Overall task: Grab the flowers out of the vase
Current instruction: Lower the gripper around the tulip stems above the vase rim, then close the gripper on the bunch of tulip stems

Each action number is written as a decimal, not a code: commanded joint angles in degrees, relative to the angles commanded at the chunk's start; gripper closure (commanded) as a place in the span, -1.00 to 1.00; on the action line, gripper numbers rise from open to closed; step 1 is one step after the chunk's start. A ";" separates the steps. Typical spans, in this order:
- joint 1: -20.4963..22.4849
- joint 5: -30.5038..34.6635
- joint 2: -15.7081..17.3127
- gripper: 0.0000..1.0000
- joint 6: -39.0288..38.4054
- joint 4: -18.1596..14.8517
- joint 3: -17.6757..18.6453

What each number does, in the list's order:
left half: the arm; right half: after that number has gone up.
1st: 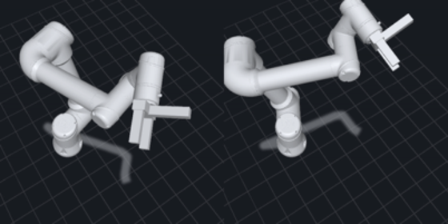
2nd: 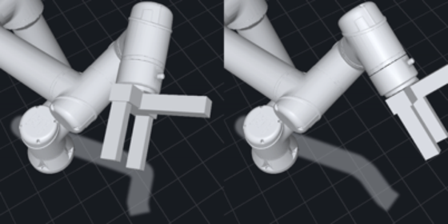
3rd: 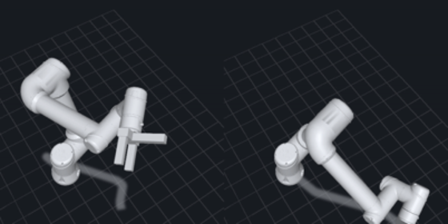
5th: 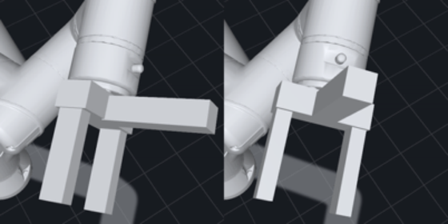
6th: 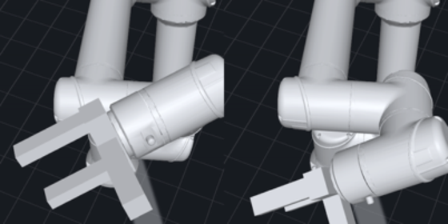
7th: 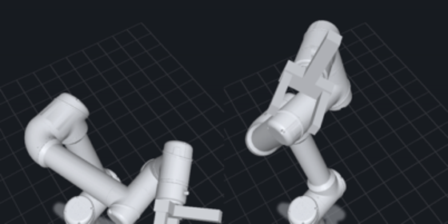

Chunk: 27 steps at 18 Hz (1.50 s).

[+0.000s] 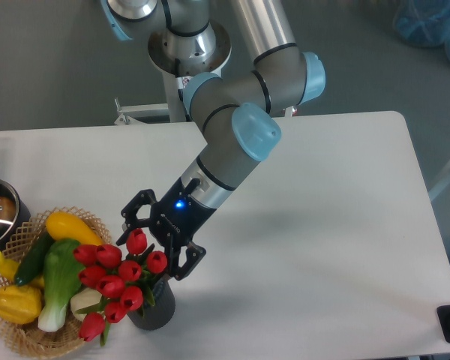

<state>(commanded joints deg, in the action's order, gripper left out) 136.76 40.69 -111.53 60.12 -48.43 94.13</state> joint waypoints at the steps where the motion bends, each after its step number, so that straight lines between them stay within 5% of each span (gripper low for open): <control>1: 0.00 0.26 -0.09 0.94 0.26 0.00 0.00; 27: 1.58 -2.81 1.49 1.00 -3.78 0.00 -5.01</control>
<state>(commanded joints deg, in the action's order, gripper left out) 138.34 37.89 -110.04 56.34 -48.43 89.12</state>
